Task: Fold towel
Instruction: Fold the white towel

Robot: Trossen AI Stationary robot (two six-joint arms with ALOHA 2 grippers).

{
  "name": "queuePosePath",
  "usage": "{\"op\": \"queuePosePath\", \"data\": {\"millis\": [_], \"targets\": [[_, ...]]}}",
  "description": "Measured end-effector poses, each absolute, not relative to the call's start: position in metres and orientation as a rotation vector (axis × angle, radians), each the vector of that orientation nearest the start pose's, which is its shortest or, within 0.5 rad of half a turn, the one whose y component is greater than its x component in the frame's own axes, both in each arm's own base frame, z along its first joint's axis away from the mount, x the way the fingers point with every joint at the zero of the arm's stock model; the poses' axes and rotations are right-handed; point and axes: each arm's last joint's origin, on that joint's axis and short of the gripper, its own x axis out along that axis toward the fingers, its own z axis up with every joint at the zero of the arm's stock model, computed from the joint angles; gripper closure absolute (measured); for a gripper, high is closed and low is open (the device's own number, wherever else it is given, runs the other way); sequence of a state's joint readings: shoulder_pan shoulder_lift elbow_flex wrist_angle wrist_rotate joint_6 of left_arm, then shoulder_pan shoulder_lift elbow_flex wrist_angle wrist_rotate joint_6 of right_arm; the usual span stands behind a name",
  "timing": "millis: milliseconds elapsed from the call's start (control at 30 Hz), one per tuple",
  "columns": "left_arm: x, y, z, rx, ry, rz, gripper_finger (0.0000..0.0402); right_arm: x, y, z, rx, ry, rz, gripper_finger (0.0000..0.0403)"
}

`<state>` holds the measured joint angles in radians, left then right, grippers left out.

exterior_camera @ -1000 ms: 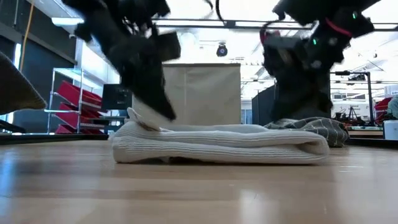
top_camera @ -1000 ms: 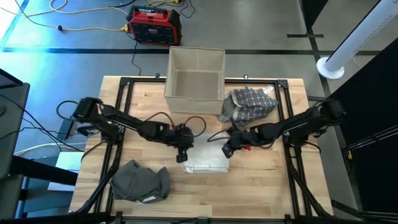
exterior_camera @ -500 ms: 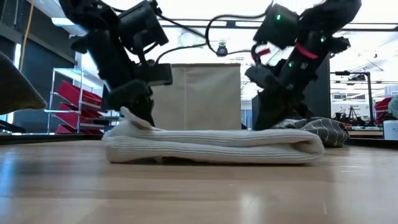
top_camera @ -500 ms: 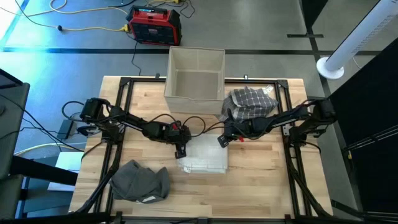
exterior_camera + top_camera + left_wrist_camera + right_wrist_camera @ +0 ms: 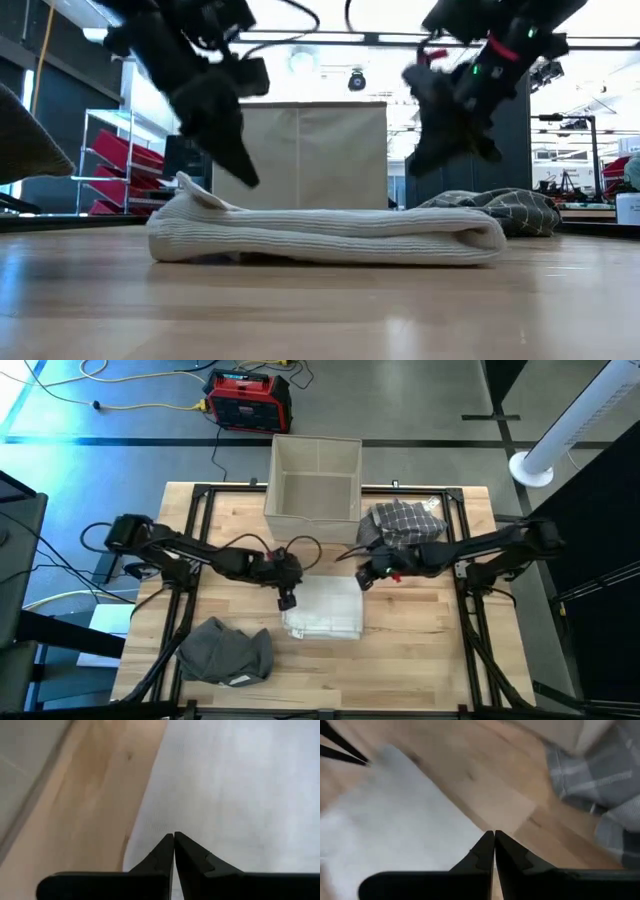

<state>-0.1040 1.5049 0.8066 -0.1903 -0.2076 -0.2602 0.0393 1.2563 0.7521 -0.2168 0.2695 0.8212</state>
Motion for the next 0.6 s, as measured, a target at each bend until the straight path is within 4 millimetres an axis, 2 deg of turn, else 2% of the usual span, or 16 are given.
{"op": "queuePosePath", "data": {"millis": [100,167,433,600], "targets": [[0.292,-0.028,0.196,-0.146,0.757,0.062,0.0394,0.250,0.003,0.233,0.673,0.549,-0.492,0.0403],[0.297,-0.031,0.196,-0.148,0.726,-0.053,0.0394,0.248,0.004,0.234,0.683,0.543,-0.489,0.0403],[0.322,-0.030,0.157,-0.150,0.729,-0.251,0.0394,0.247,0.023,0.233,0.712,0.568,-0.440,0.0403],[0.330,-0.023,0.119,-0.140,0.820,-0.270,0.0394,0.245,0.029,0.232,0.712,0.590,-0.428,0.0403]]}}
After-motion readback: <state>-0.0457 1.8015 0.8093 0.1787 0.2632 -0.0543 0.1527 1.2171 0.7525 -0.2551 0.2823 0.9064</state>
